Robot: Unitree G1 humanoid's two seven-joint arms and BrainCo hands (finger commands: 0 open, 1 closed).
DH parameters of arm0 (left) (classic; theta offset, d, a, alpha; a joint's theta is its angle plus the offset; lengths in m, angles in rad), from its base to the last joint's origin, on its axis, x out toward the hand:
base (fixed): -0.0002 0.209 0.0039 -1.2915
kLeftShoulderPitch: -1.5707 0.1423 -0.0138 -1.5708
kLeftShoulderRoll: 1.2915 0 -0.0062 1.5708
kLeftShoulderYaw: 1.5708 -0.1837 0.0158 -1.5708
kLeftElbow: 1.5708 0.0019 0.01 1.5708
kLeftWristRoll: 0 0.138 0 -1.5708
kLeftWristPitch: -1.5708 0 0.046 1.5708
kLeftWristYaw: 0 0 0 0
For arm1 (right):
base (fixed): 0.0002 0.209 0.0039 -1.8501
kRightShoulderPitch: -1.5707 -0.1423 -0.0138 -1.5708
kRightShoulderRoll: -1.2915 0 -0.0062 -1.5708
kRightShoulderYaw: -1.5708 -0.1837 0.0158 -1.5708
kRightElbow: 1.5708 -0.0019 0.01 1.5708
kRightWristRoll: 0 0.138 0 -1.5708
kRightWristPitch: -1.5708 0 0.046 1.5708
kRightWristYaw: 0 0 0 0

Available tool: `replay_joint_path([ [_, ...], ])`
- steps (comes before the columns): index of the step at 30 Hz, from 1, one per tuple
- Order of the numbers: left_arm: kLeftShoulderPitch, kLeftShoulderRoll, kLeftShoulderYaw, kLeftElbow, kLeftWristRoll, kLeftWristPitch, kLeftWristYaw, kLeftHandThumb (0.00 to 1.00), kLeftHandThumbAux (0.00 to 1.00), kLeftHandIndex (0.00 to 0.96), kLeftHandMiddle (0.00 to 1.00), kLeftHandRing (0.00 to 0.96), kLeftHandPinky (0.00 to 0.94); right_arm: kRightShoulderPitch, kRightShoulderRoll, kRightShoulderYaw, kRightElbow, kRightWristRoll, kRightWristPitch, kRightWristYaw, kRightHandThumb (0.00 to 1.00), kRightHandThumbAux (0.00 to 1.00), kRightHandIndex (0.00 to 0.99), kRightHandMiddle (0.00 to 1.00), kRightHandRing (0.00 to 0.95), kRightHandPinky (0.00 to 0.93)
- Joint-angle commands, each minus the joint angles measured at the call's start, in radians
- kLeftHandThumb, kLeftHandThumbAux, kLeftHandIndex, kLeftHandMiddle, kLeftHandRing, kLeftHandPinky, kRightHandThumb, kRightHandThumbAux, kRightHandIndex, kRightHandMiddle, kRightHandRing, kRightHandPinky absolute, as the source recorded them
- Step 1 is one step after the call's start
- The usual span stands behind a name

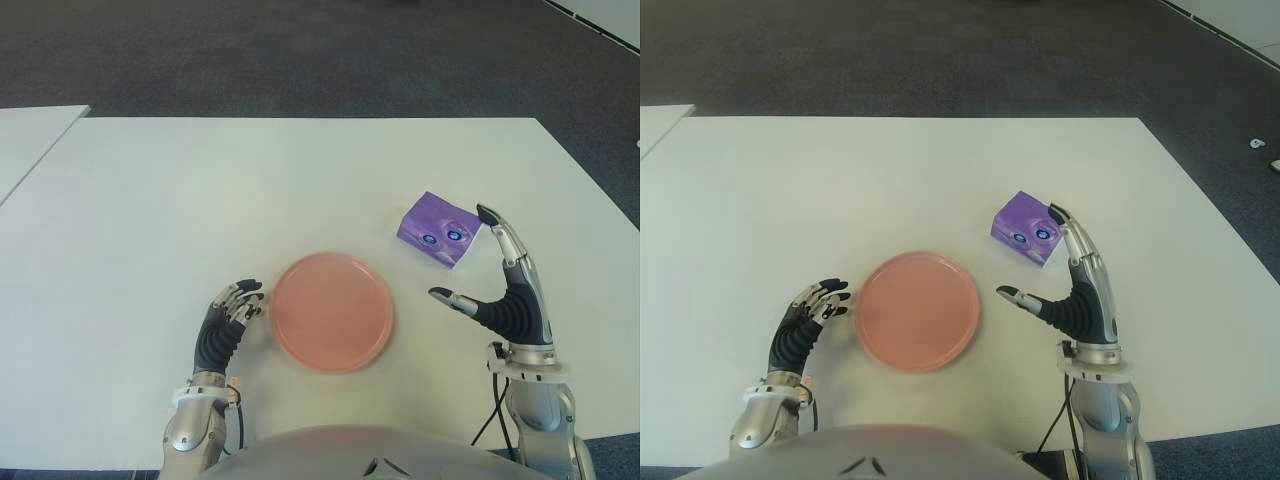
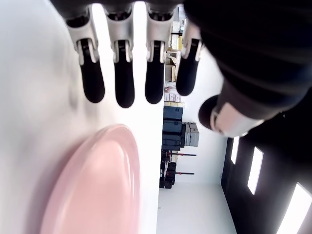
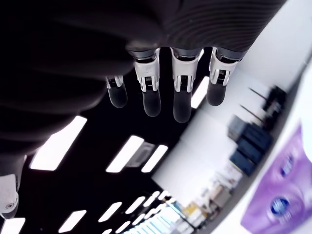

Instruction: Put the tissue paper into the plate.

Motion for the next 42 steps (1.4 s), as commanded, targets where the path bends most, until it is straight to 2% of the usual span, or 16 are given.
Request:
replay_joint_path([
  [1, -0.004, -0.003, -0.013, 0.009, 0.011, 0.026, 0.006, 0.252, 0.616, 0.273, 0.281, 0.307, 0.342, -0.002, -0.011, -0.012, -0.030, -0.162, 0.046, -0.018, 0.368, 0.455, 0.068, 0.098, 0.079, 0.045],
  [8, -0.010, -0.006, -0.016, 0.001, 0.017, 0.045, 0.012, 0.248, 0.608, 0.264, 0.276, 0.299, 0.335, -0.095, -0.050, -0.013, -0.054, -0.283, 0.170, 0.071, 0.356, 0.427, 0.083, 0.094, 0.068, 0.061],
  [13, -0.013, -0.003, -0.018, -0.002, 0.024, 0.045, 0.009, 0.239, 0.606, 0.258, 0.276, 0.299, 0.340, -0.155, -0.086, -0.003, -0.052, -0.313, 0.250, 0.163, 0.365, 0.402, 0.086, 0.083, 0.052, 0.048],
  [20, -0.019, -0.001, -0.019, 0.001, 0.015, 0.039, 0.003, 0.236, 0.608, 0.253, 0.283, 0.309, 0.346, -0.297, -0.137, 0.035, 0.047, -0.331, 0.336, 0.237, 0.372, 0.399, 0.078, 0.072, 0.036, 0.050],
  [26, -0.017, -0.001, -0.021, -0.003, 0.016, 0.041, 0.006, 0.245, 0.616, 0.256, 0.285, 0.311, 0.346, -0.355, -0.172, 0.061, 0.110, -0.324, 0.367, 0.246, 0.389, 0.397, 0.076, 0.065, 0.032, 0.062],
  [35, -0.017, 0.002, -0.023, 0.003, 0.023, 0.023, 0.005, 0.242, 0.611, 0.255, 0.285, 0.313, 0.346, -0.401, -0.196, 0.098, 0.177, -0.313, 0.399, 0.229, 0.400, 0.404, 0.059, 0.045, 0.012, 0.035],
  [39, -0.015, 0.005, -0.024, 0.002, 0.025, 0.019, 0.004, 0.236, 0.601, 0.250, 0.277, 0.304, 0.336, -0.456, -0.204, 0.120, 0.286, -0.307, 0.410, 0.194, 0.402, 0.404, 0.052, 0.038, 0.009, 0.043],
  [42, -0.014, 0.008, -0.024, -0.004, 0.026, 0.027, 0.002, 0.238, 0.599, 0.246, 0.273, 0.298, 0.333, -0.476, -0.210, 0.128, 0.316, -0.299, 0.417, 0.180, 0.397, 0.404, 0.050, 0.037, 0.011, 0.050],
])
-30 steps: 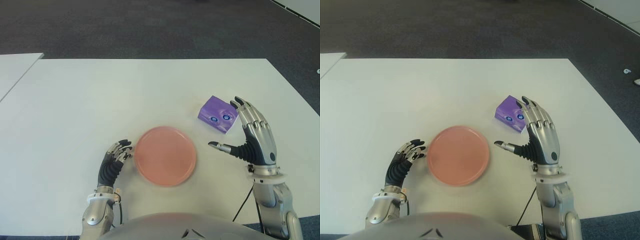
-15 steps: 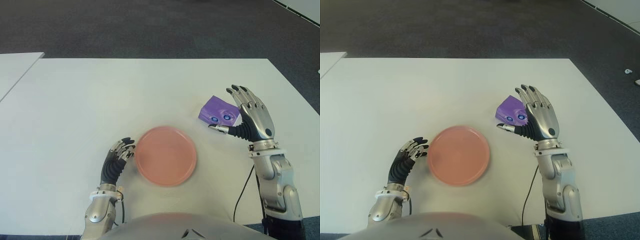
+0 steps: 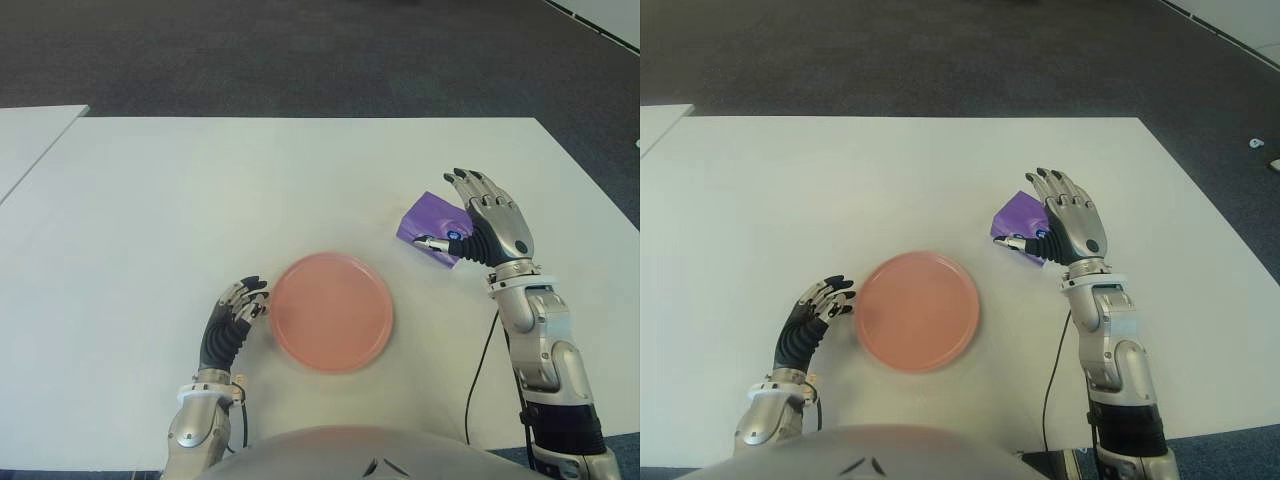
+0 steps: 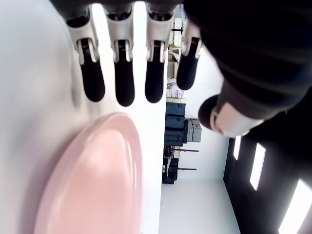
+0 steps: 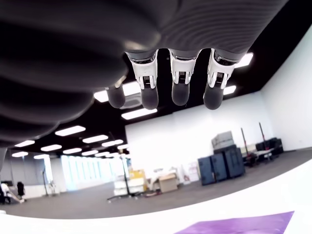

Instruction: Put the tissue paper into the plate.

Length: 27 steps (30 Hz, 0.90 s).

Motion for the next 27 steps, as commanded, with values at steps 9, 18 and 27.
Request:
replay_joint_path([
  [9, 0.009, 0.011, 0.000, -0.003, 0.003, 0.004, -0.004, 0.244, 0.608, 0.245, 0.275, 0.300, 0.341, -0.095, -0.039, 0.057, 0.158, 0.011, 0.033, -0.053, 0.376, 0.420, 0.042, 0.040, 0.009, 0.041],
  [18, 0.007, 0.008, -0.001, -0.005, 0.005, 0.009, 0.003, 0.250, 0.604, 0.246, 0.277, 0.303, 0.341, -0.181, -0.051, 0.117, 0.327, -0.001, 0.032, -0.149, 0.358, 0.424, 0.050, 0.069, 0.036, 0.065],
  [27, 0.018, 0.010, 0.002, -0.014, 0.004, 0.008, 0.002, 0.241, 0.598, 0.245, 0.276, 0.297, 0.332, -0.229, -0.061, 0.157, 0.453, 0.040, 0.020, -0.220, 0.345, 0.421, 0.053, 0.075, 0.037, 0.048],
])
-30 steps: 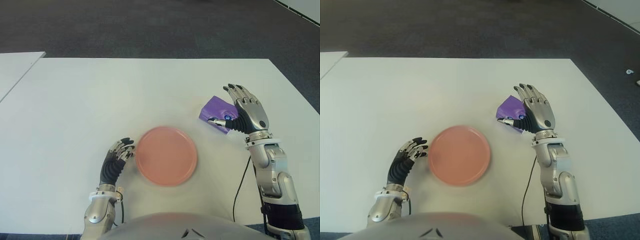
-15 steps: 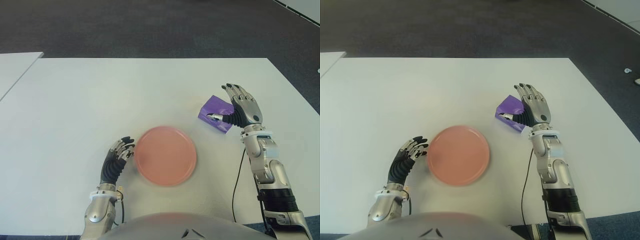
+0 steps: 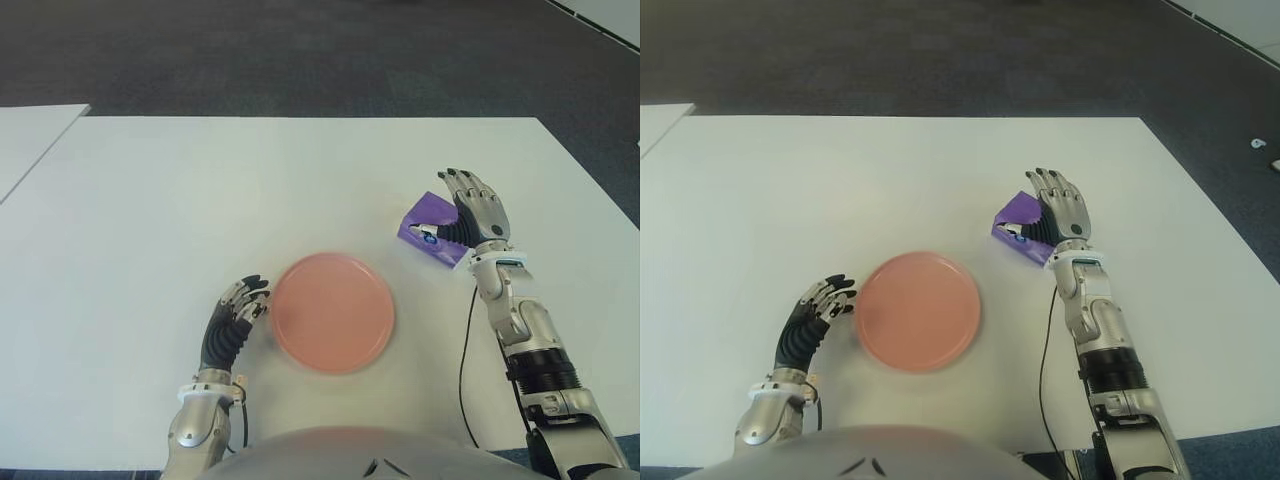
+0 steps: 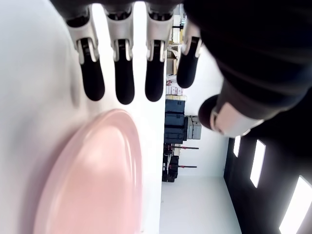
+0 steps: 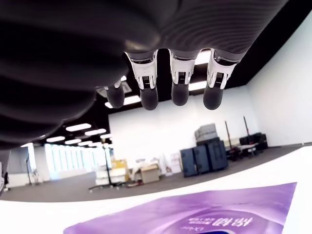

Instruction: Put the tissue paper into the plate.

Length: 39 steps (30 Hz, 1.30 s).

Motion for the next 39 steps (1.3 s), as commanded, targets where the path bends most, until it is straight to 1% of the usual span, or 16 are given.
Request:
replay_joint_path([
  [1, 0.008, 0.005, 0.003, -0.002, 0.001, 0.005, 0.002, 0.240, 0.598, 0.246, 0.276, 0.298, 0.334, -0.019, -0.007, 0.027, 0.052, 0.026, -0.005, -0.026, 0.342, 0.421, 0.052, 0.075, 0.037, 0.051],
  [12, 0.003, 0.005, 0.001, 0.000, 0.000, 0.000, -0.001, 0.253, 0.610, 0.255, 0.282, 0.302, 0.341, -0.060, 0.001, 0.078, 0.137, 0.046, 0.004, -0.061, 0.319, 0.436, 0.033, 0.062, 0.030, 0.039],
  [22, 0.007, 0.003, -0.004, -0.008, 0.002, 0.003, 0.000, 0.264, 0.599, 0.253, 0.284, 0.305, 0.344, -0.083, 0.002, 0.110, 0.189, 0.058, 0.008, -0.069, 0.331, 0.442, 0.032, 0.065, 0.031, 0.041],
  [28, 0.009, 0.005, -0.005, -0.010, 0.003, 0.000, 0.000, 0.260, 0.591, 0.249, 0.284, 0.307, 0.342, -0.096, -0.001, 0.125, 0.215, 0.065, 0.011, -0.073, 0.348, 0.447, 0.030, 0.066, 0.021, 0.027],
  [33, 0.011, 0.006, -0.004, -0.011, 0.005, -0.001, 0.001, 0.251, 0.585, 0.244, 0.277, 0.301, 0.336, -0.104, 0.001, 0.138, 0.241, 0.068, 0.007, -0.084, 0.356, 0.450, 0.034, 0.066, 0.026, 0.045],
  [39, 0.012, 0.004, -0.003, -0.011, -0.004, -0.004, -0.003, 0.254, 0.584, 0.250, 0.282, 0.307, 0.345, -0.112, 0.006, 0.155, 0.271, 0.073, 0.001, -0.102, 0.340, 0.456, 0.032, 0.066, 0.031, 0.050],
])
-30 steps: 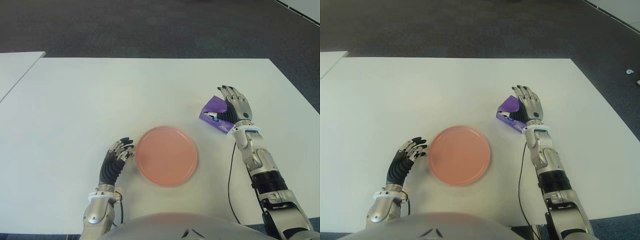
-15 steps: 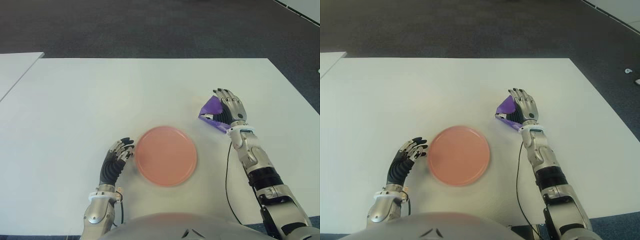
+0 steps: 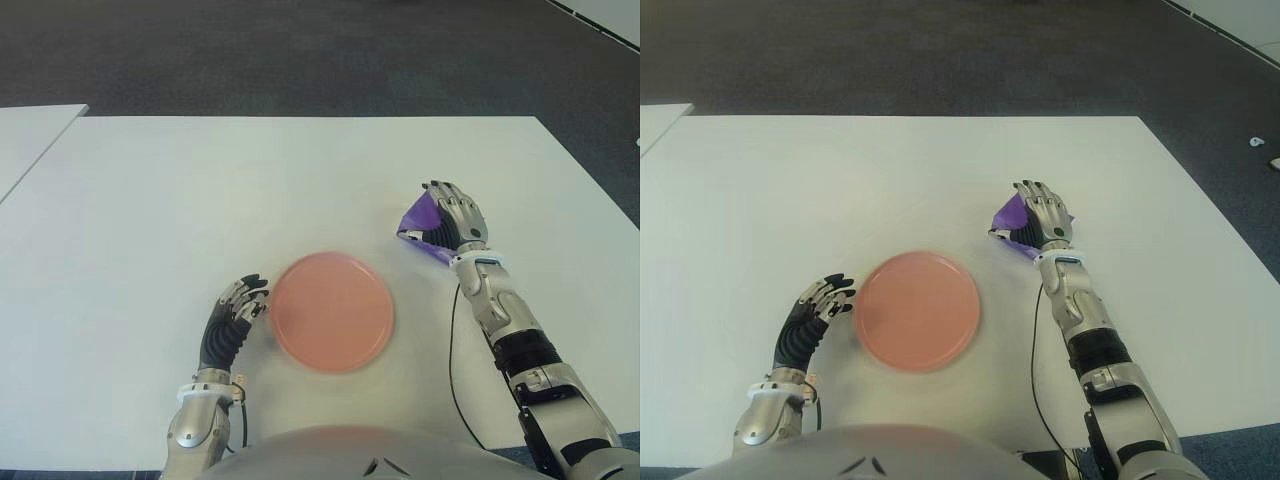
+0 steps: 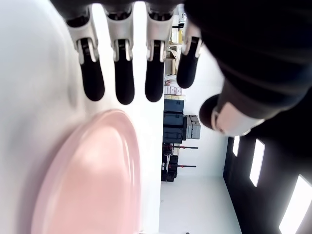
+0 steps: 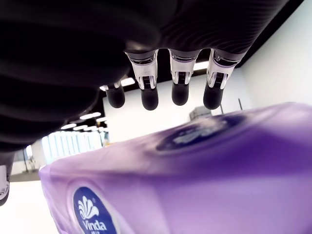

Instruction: Put the tissue paper into the plate.

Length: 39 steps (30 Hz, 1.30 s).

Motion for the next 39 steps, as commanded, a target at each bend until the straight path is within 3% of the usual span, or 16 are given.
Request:
replay_joint_path([
  [1, 0.008, 0.003, 0.000, -0.005, -0.006, -0.005, -0.003, 0.254, 0.584, 0.251, 0.283, 0.307, 0.345, -0.010, 0.006, 0.021, 0.035, 0.020, -0.002, -0.016, 0.338, 0.457, 0.032, 0.067, 0.031, 0.050],
  [22, 0.012, 0.011, 0.005, -0.004, 0.002, -0.021, -0.002, 0.241, 0.591, 0.251, 0.285, 0.312, 0.351, -0.058, 0.011, 0.067, 0.170, 0.057, -0.011, -0.057, 0.345, 0.483, 0.032, 0.069, 0.028, 0.040],
  [39, 0.028, 0.017, 0.018, 0.000, -0.030, -0.054, -0.015, 0.260, 0.583, 0.245, 0.288, 0.316, 0.350, -0.107, 0.008, 0.090, 0.327, 0.095, -0.059, -0.141, 0.366, 0.466, 0.032, 0.052, 0.029, 0.049],
])
